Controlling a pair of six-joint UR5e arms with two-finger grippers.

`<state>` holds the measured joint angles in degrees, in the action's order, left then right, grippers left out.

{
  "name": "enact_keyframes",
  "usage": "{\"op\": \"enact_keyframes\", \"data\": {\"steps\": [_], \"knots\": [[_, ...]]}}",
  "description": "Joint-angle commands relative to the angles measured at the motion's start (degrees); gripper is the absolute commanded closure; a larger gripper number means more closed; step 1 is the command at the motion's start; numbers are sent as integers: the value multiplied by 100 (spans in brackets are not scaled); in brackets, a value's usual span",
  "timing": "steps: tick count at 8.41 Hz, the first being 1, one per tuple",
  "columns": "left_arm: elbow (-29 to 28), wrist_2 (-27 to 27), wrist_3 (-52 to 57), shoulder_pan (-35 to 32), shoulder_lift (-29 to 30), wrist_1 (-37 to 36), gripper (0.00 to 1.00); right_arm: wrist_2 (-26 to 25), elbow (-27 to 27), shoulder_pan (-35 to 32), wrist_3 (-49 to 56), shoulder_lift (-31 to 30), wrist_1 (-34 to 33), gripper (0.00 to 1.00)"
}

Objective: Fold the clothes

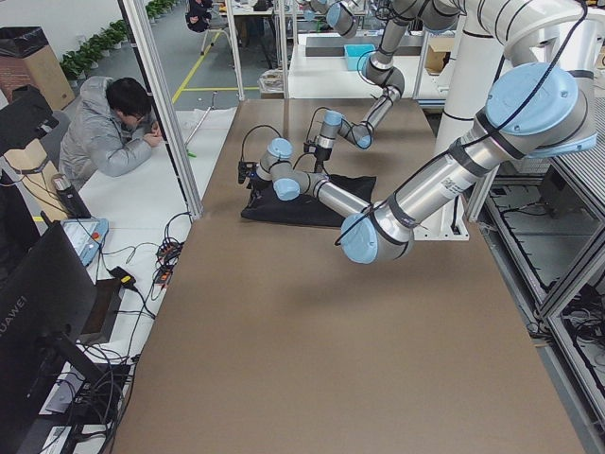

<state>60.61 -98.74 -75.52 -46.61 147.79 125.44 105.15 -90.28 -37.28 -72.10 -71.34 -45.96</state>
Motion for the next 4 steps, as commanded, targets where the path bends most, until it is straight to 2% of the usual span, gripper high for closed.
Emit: {"op": "enact_keyframes", "data": {"steps": [1, 3, 4], "knots": [[21, -4, -42, 3, 31, 50, 0, 32, -50, 10, 12, -355, 509, 6], [30, -4, -68, 3, 40, 50, 0, 32, -444, -33, -58, -363, 422, 6], [56, -4, -77, -6, 40, 59, 0, 75, -960, -173, -146, -416, 378, 6]]}}
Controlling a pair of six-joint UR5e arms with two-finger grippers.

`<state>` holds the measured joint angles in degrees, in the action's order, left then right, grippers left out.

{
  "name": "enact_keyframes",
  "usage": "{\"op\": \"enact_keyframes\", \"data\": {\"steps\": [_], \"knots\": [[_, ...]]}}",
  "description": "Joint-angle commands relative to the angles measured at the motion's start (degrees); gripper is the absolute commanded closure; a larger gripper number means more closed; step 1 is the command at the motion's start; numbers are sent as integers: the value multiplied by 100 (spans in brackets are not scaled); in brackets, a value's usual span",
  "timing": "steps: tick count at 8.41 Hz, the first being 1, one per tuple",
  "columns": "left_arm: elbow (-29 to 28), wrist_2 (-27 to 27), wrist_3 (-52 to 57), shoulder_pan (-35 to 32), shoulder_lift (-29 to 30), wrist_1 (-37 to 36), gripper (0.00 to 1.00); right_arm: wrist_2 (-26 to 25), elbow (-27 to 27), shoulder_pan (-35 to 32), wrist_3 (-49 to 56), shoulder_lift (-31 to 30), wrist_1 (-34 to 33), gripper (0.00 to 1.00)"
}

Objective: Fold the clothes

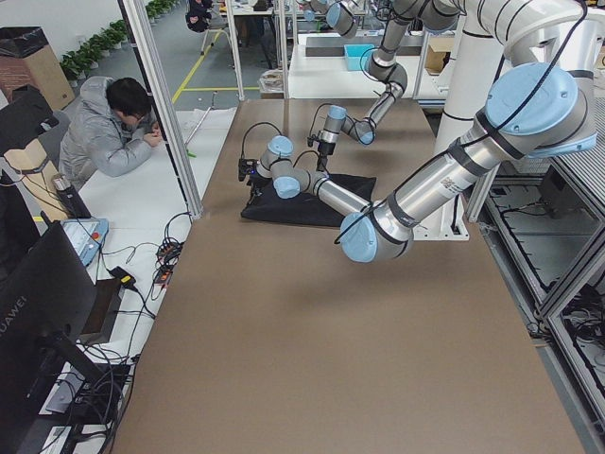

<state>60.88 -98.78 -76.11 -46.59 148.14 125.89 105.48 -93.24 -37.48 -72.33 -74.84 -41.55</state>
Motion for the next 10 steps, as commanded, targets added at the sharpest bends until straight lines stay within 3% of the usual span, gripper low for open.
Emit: {"op": "enact_keyframes", "data": {"steps": [1, 4, 5, 7, 10], "knots": [[29, -1, -9, 0, 4, 14, 0, 68, -930, -154, -419, -126, -168, 6], [20, -1, 0, 1, 4, 5, 0, 51, -976, 125, -2137, -171, 15, 6], [3, 8, 17, 1, -5, 5, 0, -79, -933, 492, -2484, -267, 242, 6], [-15, 8, 17, 1, -5, 5, 0, -528, -941, 907, -2505, -607, 323, 6], [-15, 157, -1, 36, 4, -4, 0, -555, -573, 1129, -2505, -838, 587, 6]]}}
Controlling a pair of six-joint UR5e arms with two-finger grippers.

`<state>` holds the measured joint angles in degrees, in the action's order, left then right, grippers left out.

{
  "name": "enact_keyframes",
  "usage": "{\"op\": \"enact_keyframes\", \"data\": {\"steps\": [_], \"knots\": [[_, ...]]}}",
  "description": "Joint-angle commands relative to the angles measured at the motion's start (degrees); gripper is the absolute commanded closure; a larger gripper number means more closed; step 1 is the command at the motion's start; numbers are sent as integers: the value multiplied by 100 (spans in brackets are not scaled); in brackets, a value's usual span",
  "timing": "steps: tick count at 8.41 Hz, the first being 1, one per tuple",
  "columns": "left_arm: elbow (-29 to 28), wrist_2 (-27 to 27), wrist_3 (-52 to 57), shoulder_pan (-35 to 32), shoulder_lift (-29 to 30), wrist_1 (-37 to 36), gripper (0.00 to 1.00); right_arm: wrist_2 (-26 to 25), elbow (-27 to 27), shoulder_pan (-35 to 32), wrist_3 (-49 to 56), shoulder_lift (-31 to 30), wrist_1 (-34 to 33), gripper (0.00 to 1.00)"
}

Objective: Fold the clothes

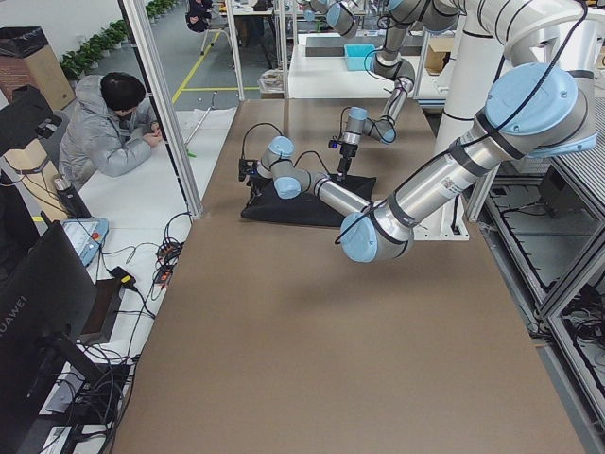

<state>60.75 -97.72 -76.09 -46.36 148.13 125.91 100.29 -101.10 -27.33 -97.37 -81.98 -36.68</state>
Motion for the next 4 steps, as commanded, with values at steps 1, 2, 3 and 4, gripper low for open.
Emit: {"op": "enact_keyframes", "data": {"steps": [1, 2, 3, 4], "knots": [[-2, 51, -2, 13, 6, -5, 0, -36, 257, 132, -2, -151, 134, 6], [-2, 60, -2, 13, 15, -5, 0, -36, 258, 158, -2, -152, 135, 6], [-2, 69, -2, 13, 15, -13, 0, -36, 214, 158, -2, -134, 135, 6], [-2, 95, -2, 13, 15, -22, 0, -27, 127, 158, -2, -134, 135, 6]]}}
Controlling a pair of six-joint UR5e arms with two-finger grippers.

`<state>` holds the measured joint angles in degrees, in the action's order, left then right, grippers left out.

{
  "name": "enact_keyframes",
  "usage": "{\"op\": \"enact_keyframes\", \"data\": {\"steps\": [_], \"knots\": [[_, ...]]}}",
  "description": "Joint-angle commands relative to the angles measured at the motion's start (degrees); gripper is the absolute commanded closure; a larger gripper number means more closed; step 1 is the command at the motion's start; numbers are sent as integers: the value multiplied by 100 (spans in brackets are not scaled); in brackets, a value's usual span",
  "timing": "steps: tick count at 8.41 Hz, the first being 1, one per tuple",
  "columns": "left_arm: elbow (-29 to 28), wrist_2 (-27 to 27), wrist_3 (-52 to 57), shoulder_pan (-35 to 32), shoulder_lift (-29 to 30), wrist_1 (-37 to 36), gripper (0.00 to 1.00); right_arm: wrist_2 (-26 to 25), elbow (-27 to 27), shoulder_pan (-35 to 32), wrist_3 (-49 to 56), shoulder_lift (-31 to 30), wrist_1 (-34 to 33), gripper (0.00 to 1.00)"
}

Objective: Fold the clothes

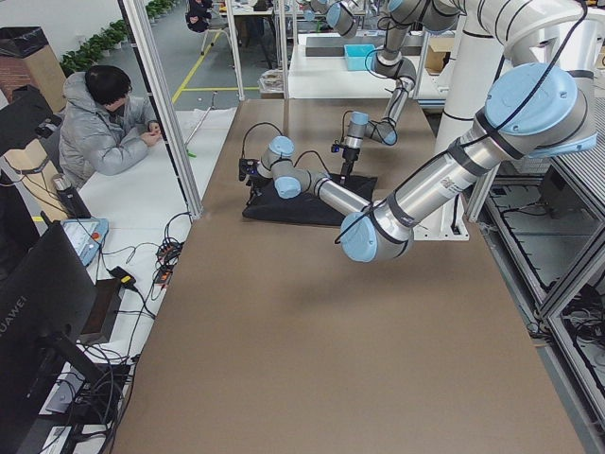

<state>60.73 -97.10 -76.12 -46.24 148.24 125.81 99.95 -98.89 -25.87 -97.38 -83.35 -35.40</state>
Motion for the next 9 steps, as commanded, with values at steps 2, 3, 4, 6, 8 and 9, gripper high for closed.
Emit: {"op": "enact_keyframes", "data": {"steps": [2, 3, 4, 6, 8, 9], "knots": [[-9, 33, 9, -8, 3, -13, 0, 86, -567, -32, 0, -75, -11, 6], [-17, 33, 18, -17, 3, -4, 0, 86, -822, -41, 0, -215, -11, 6], [-9, 33, 9, -8, 3, -13, 0, 25, -973, -33, -9, -382, -11, 6], [-17, 33, 9, 0, -6, -4, 0, 51, -1018, 20, -26, -576, -2, 6], [-18, 33, 9, 1, -15, -4, 0, 8, -957, 352, -166, -656, -2, 6], [-18, 33, 9, 9, -15, 4, 0, -1, -957, 467, -176, -691, -2, 6]]}}
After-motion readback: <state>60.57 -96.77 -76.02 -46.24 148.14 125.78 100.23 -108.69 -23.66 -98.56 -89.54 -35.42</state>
